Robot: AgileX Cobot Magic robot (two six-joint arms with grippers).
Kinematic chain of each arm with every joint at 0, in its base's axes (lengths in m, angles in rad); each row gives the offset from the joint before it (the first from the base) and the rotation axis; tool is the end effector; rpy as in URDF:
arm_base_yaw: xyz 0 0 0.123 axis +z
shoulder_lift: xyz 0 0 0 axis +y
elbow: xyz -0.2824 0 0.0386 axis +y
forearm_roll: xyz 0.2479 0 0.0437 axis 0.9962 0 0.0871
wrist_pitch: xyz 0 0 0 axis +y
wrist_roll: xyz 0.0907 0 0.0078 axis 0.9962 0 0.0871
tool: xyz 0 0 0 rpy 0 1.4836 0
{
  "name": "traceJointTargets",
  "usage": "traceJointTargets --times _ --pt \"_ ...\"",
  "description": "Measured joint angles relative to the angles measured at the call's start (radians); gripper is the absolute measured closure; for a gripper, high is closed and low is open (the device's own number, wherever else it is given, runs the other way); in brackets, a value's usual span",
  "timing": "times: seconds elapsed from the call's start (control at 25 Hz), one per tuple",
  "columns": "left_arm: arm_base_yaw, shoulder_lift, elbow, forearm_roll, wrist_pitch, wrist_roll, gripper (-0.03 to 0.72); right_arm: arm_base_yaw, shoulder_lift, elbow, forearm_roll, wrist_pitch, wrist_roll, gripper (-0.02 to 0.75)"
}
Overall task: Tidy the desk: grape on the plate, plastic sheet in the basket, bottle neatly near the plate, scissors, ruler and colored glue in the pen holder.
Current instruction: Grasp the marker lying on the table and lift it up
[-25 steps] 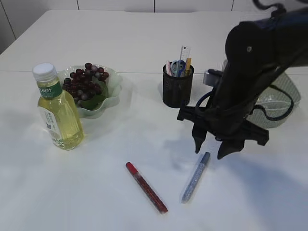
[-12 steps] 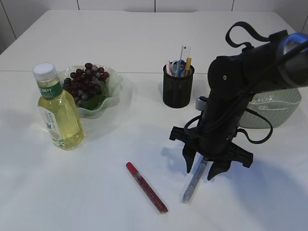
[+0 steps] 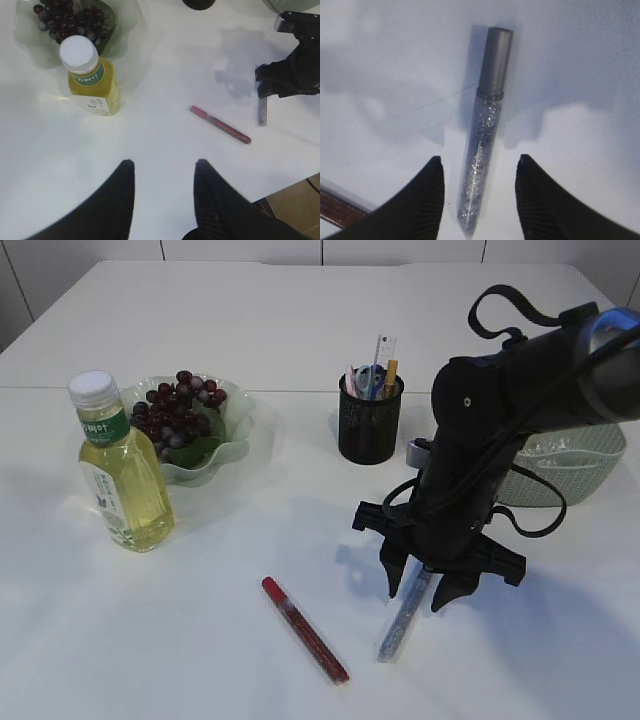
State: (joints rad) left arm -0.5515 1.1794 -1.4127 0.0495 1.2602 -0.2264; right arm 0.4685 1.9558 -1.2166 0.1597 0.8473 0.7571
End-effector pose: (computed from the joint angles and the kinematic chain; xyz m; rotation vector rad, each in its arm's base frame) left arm 0.1833 -0.1077 0.4251 0.4087 2.4939 -0.2520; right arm 0.3175 0.1729 0.1454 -0.6050 -3.0619 -0.2219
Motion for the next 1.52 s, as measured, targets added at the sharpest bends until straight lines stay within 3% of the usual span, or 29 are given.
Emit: traceJointTargets --times 1.36,1.52 --pt "0.0 0.0 0.0 0.002 0.0 0.001 0.398 0.0 0.058 0.0 0.019 -0.042 0.001 0.36" --pt "0.0 0.0 0.0 0.002 0.0 0.001 0.398 0.0 0.058 0.0 0.019 -0.017 0.001 0.394"
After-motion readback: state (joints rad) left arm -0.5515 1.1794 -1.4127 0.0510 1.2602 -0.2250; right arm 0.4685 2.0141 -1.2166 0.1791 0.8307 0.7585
